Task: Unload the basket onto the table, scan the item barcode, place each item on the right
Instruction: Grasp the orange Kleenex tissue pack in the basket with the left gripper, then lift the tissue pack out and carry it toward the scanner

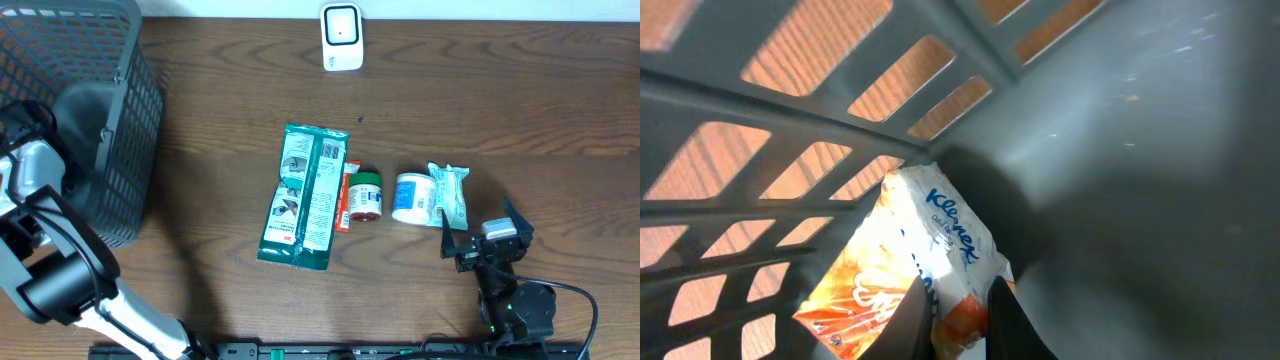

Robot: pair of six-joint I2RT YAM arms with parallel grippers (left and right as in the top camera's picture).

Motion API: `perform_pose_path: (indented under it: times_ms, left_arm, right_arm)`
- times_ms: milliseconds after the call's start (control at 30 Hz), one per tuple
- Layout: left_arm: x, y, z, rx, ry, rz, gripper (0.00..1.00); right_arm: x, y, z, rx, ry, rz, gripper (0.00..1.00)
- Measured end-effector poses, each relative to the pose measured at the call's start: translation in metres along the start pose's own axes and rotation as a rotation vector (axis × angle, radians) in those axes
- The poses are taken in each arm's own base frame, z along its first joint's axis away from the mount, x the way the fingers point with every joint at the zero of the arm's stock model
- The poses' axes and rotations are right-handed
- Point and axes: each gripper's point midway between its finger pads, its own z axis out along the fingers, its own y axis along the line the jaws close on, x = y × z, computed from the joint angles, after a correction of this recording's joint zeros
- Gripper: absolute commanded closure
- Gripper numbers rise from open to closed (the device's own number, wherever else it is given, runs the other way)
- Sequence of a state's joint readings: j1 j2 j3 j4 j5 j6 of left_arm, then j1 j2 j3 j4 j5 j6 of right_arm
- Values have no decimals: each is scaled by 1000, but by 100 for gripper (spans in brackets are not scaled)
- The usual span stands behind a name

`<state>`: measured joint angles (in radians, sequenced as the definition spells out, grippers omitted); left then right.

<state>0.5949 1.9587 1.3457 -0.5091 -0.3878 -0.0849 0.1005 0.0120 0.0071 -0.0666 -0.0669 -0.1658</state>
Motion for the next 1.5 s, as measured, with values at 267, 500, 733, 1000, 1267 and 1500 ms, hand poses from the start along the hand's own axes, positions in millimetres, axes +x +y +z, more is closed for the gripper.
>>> perform_pose_path:
  times_ms: [267,500,733,1000,1267,1500]
  left_arm:
    - [-30,-19,-74,301,-127,-125,92]
    - [-39,-45,-126,582,-150,-211,93]
    - [-39,-67,-180,877,-67,-241,92]
    - [-58,-44,-278,999,-100,-217,92]
    - [-73,-23,-335,1034,-212,-194,93]
    - [-40,-55,-367,1164,-127,-78,92]
  right_arm:
    - [0,0,0,0,0,0,1]
    - [0,0,0,0,0,0,1]
    - [0,0,0,0,0,0,1]
    - [0,0,0,0,0,0,1]
    - [0,0,0,0,0,0,1]
    - [0,0,0,0,0,0,1]
